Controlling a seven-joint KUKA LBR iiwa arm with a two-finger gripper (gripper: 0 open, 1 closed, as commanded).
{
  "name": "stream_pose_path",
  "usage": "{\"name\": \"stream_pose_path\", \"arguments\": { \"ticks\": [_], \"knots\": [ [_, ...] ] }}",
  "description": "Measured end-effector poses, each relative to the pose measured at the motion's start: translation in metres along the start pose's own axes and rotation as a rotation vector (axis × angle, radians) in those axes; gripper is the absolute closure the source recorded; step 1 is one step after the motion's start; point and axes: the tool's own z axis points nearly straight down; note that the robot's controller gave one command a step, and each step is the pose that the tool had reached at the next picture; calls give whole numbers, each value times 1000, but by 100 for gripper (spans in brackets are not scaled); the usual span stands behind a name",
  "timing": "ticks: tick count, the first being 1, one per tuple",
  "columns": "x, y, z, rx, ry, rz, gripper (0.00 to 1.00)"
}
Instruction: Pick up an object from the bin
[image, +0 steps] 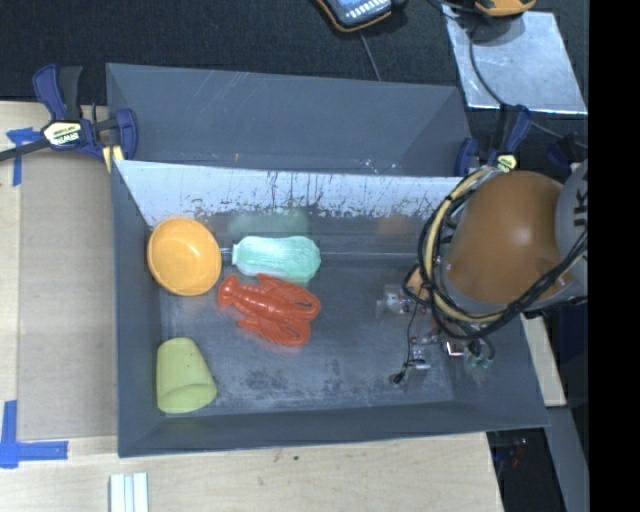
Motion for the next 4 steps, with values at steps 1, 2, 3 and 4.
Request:
{"name": "stream_pose_path", "arguments": {
  "ticks": [1, 2, 3, 4],
  "knots": [
    [0, 0, 0, 0, 0, 0, 0],
    [-1, 60, 43, -1, 2, -130, 0],
    [-30, 90, 34, -1, -5, -3, 0],
    [-90, 103, 71, 0, -2, -86, 100]
  ]
}}
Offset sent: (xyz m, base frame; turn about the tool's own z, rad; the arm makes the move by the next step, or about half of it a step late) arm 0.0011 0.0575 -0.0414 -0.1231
